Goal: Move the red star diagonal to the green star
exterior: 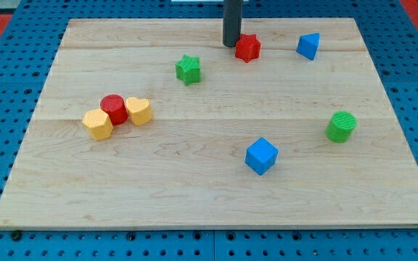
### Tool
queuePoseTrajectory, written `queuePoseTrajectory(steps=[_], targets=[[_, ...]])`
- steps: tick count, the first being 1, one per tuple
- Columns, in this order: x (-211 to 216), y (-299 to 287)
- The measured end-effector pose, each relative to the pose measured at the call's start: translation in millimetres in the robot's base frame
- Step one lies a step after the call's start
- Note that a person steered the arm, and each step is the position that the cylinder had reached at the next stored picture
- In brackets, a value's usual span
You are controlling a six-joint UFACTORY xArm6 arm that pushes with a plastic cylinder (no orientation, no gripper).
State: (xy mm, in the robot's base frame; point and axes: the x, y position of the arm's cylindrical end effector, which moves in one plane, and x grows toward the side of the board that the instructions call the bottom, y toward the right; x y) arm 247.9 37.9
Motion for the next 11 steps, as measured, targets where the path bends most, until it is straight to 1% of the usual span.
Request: queuePoseTrajectory(steps=[1,2,3,4,5,6,7,8,9,10,11], targets=[[-26.1,14.3],[-8.0,53.8],[36.4,58.6],[92.3,27.8],[97.3,32.8],[61.7,66.2],[26.7,71.4],[15.7,26.7],[67.5,-18.8],[133.7,-34.4],[114.5,-32.5]])
